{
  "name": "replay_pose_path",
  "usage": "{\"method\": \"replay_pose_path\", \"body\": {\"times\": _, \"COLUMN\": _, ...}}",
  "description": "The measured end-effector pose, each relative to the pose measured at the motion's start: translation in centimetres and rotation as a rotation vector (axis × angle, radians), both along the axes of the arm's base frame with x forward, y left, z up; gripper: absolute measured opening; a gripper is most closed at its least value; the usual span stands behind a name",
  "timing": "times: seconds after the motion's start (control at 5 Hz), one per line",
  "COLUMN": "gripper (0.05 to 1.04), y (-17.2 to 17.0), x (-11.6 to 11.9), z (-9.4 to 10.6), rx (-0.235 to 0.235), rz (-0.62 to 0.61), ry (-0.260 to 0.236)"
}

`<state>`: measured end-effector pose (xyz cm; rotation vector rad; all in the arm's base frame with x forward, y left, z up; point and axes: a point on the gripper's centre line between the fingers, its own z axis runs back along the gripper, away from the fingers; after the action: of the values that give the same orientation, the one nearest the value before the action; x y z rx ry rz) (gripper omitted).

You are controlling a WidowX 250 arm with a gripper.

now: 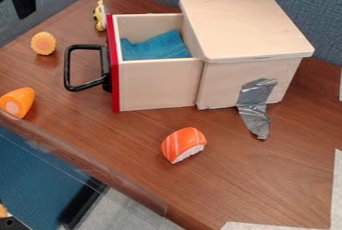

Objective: Close the drawer

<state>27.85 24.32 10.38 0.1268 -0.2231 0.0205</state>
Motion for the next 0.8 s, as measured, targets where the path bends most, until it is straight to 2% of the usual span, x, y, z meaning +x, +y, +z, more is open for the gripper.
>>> {"method": "replay_pose_path", "body": {"times": 0.2, "gripper": 0.999, "y": -0.1, "x": -0.1, "z": -1.2, "rx": -0.020, "rz": -0.010, "ry": 0.024}}
{"method": "replay_pose_path", "body": {"times": 0.4, "gripper": 0.998, "y": -1.3, "x": -1.4, "z": -3.6, "rx": -0.017, "rz": -0.178, "ry": 0.070}}
{"method": "replay_pose_path", "body": {"times": 0.6, "gripper": 0.999, "y": -1.6, "x": -2.8, "z": -4.1, "rx": 0.007, "rz": -0.275, "ry": 0.036}}
{"method": "replay_pose_path", "body": {"times": 0.8, "gripper": 0.999, "y": -2.3, "x": -3.6, "z": -5.0, "rx": 0.008, "rz": -0.423, "ry": 0.038}}
